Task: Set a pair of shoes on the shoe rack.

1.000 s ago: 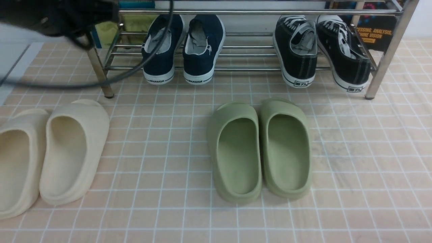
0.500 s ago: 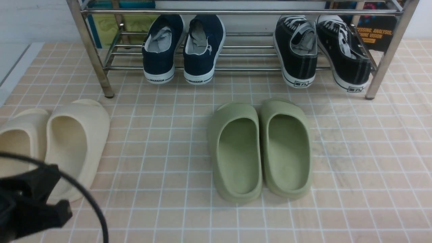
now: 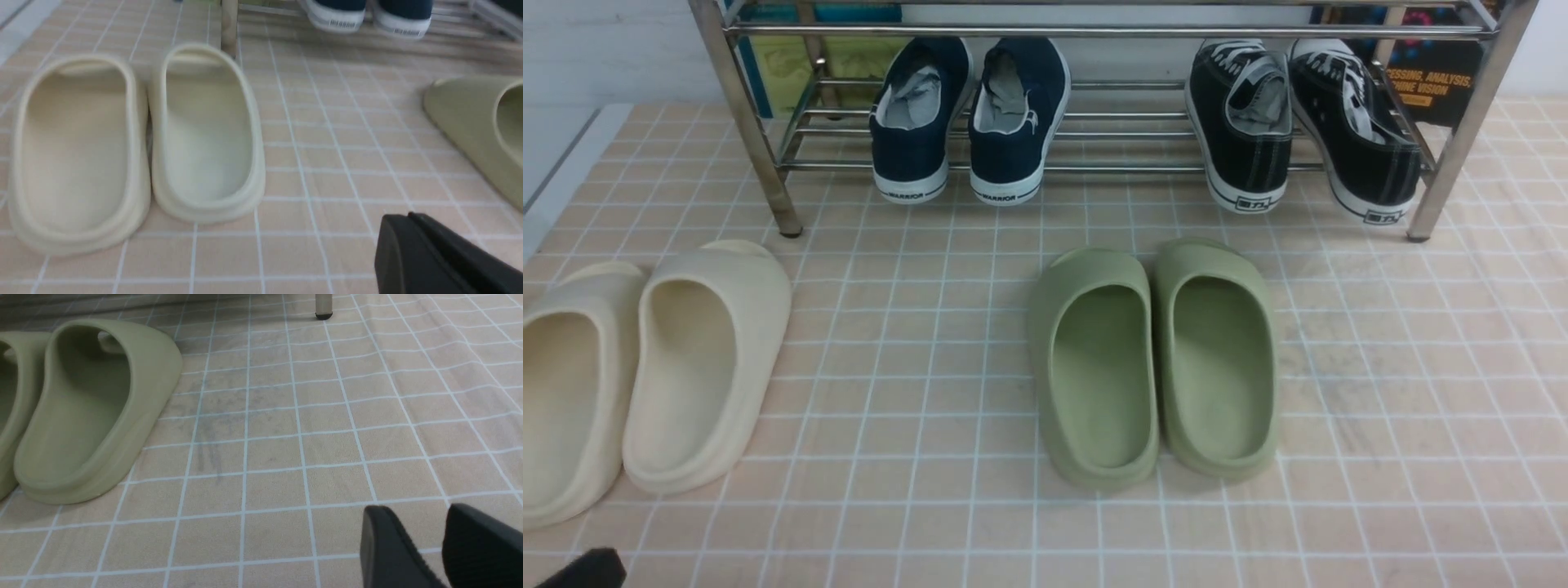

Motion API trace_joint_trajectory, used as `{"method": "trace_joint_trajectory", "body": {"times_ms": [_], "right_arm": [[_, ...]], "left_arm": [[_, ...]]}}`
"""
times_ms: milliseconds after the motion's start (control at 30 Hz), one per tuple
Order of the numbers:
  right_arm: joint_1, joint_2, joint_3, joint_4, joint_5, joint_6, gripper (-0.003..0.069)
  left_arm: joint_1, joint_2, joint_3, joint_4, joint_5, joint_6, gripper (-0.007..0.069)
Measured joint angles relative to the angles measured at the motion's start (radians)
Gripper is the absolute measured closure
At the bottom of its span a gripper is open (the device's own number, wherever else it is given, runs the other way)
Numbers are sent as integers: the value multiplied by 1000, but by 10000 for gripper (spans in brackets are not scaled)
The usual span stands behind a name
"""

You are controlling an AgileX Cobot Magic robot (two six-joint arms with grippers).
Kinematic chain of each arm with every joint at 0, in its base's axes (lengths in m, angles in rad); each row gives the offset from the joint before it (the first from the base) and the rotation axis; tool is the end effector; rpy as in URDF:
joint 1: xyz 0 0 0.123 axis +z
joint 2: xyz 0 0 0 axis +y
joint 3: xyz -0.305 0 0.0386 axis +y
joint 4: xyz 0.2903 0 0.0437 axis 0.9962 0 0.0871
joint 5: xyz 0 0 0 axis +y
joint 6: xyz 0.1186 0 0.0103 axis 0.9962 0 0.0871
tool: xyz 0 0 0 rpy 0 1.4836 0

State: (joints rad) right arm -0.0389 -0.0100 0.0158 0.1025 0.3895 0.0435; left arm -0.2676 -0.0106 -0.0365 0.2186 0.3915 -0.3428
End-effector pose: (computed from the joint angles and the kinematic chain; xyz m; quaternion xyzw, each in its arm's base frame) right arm 0.0987 0.0008 0.1646 0.0600 0.8044 0.0450 0.5894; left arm 0.0966 -0.0163 0.1864 0.0248 0.7887 -0.0922 0.6073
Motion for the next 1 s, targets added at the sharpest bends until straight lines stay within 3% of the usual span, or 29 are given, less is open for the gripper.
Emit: {"method": "trace_joint_trajectory", "body": {"times_ms": [100, 467, 1000], "right_arm": [[0, 0, 0, 0, 0, 0, 415], [0, 0, 0, 0, 0, 0, 415], [0, 0, 0, 0, 0, 0, 415]], "left_arm": [[16, 0, 38, -33, 10, 26, 588], [109, 0, 52, -154, -16, 298, 588], [109, 0, 52, -173, -16, 343, 581]]}}
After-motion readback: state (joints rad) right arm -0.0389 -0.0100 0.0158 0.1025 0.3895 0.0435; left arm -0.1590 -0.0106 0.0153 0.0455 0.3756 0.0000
